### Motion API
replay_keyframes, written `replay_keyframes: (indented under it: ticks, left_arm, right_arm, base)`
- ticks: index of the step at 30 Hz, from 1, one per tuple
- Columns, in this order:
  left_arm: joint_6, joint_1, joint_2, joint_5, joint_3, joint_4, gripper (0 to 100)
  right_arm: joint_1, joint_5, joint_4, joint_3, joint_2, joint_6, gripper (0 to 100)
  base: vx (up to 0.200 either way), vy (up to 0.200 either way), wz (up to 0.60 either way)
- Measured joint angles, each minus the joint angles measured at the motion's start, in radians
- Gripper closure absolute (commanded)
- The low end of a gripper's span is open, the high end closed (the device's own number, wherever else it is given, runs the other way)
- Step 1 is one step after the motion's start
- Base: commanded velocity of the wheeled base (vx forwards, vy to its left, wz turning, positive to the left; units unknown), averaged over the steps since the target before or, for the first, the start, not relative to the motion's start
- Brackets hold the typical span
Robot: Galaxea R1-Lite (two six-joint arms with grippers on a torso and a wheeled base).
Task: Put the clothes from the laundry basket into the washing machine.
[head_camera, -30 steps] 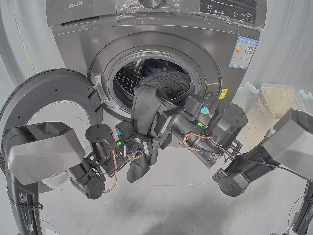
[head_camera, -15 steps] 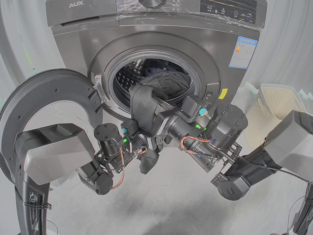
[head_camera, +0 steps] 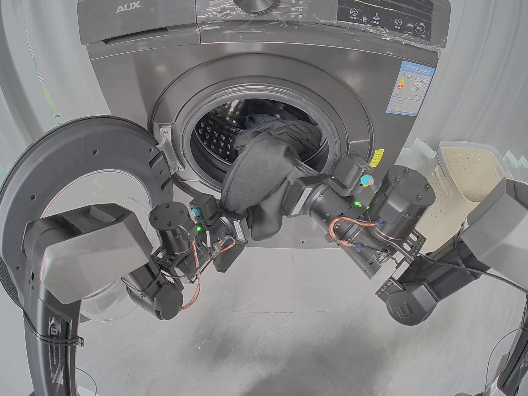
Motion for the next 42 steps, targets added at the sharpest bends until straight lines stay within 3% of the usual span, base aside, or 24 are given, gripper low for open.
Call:
replay_keyframes:
  ticks: [9, 21, 22, 29, 34, 42]
  left_arm:
    - [-0.042, 0.009, -0.094, 0.019, 0.006, 0.0, 100]
    - [-0.045, -0.025, -0.166, 0.019, 0.076, 0.0, 100]
    - [-0.045, -0.027, -0.169, 0.019, 0.077, 0.0, 100]
    - [-0.046, -0.03, -0.182, 0.019, 0.083, 0.0, 100]
    - [-0.055, -0.026, -0.209, 0.012, 0.103, 0.0, 100]
    - [-0.121, -0.029, -0.336, -0.051, 0.231, -0.002, 100]
  right_arm:
    - [-0.054, -0.007, -0.002, 0.126, 0.0, 0.017, 100]
    - [-0.048, -0.007, -0.01, 0.154, 0.02, 0.019, 100]
    - [-0.047, -0.006, -0.01, 0.157, 0.021, 0.019, 0]
    - [-0.027, 0.007, -0.01, 0.198, 0.023, 0.018, 0]
    - [-0.004, 0.035, -0.011, 0.302, 0.023, -0.006, 0]
    - [0.036, 0.08, -0.056, 0.45, 0.02, -0.033, 0]
  base:
    - [0.0, 0.0, 0.0]
    - [0.0, 0.0, 0.0]
    - [0.0, 0.0, 0.0]
    - [0.0, 0.0, 0.0]
    - [0.0, 0.0, 0.0]
    - [0.0, 0.0, 0.0]
